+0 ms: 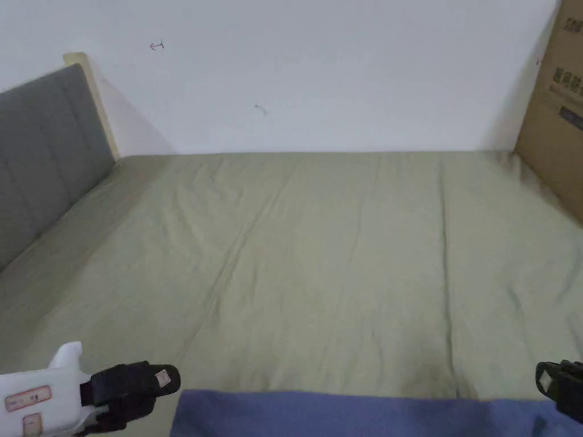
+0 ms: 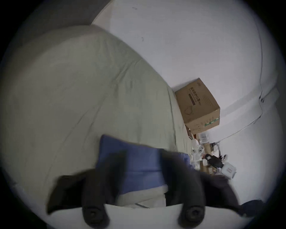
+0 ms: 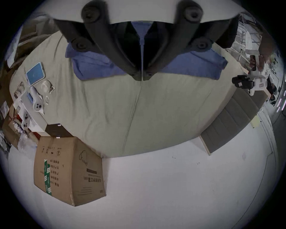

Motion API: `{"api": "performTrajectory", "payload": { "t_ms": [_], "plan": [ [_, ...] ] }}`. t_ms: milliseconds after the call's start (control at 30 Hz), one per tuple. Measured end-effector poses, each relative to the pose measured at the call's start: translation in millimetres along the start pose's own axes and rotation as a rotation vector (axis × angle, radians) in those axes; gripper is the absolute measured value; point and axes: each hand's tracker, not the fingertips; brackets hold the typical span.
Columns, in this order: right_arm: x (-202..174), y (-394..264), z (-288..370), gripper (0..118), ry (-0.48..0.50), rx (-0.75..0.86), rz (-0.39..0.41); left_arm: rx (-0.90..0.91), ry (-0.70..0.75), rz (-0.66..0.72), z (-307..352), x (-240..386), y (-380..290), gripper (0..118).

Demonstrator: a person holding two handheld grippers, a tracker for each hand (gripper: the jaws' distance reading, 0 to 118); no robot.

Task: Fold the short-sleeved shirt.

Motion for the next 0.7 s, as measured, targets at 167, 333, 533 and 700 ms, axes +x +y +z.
{"api": "performTrajectory", "payload": {
  "t_ms": [167,333,533,700],
  "plan": [
    [-3.2,-2.3,-5.2,2,-0.031,-0.036,-0.004,-0.097,-0.161,0.082,-15.1,-49.0,-11.0,118],
    [-16.0,-3.9,-1.7,2,-0.045,-0.073,0.023,-0.198,-0.199,0.193,-71.0,-69.9,-34.1,118],
    [-24.7,0.2,6.8,2,-0.03,-0.099,0.052,-0.146,-0.458,0.325,-104.5,-85.4,-33.7,115],
    [-30.8,6.4,6.4,2,-0.01,-0.106,0.058,-0.122,-0.237,0.286,-108.6,-96.3,-36.2,3]
  ]
}}
